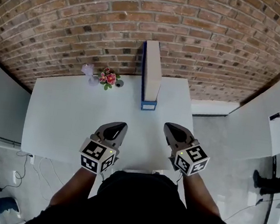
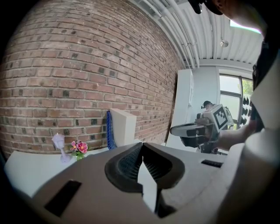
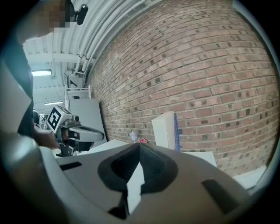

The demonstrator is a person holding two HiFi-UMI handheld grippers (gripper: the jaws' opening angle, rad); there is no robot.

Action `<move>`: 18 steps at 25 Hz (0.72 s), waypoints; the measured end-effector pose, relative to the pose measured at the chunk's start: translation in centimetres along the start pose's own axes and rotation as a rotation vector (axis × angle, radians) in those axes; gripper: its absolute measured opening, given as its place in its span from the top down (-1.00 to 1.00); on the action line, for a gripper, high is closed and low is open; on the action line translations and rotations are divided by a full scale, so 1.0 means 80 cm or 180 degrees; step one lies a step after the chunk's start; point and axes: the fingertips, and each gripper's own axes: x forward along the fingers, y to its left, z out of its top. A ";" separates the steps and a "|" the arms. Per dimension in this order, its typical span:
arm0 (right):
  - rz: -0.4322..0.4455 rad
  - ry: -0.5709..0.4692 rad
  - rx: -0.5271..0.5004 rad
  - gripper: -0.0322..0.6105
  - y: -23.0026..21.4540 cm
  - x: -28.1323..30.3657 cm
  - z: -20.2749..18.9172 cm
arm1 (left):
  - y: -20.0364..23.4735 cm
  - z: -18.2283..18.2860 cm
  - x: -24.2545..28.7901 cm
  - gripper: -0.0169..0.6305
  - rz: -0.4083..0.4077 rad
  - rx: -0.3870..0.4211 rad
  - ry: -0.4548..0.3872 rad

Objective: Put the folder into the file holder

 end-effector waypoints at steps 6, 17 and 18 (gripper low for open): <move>0.0012 -0.0001 -0.0028 0.89 0.003 0.003 -0.001 | 0.000 -0.002 -0.002 0.93 -0.0001 0.0029 0.0022; 0.0012 0.0011 -0.0022 0.89 0.006 0.010 -0.002 | 0.008 -0.006 -0.008 0.93 0.0036 0.0031 0.0047; 0.0015 0.0013 -0.0022 0.89 0.007 0.011 -0.002 | 0.009 -0.006 -0.008 0.93 0.0035 0.0032 0.0044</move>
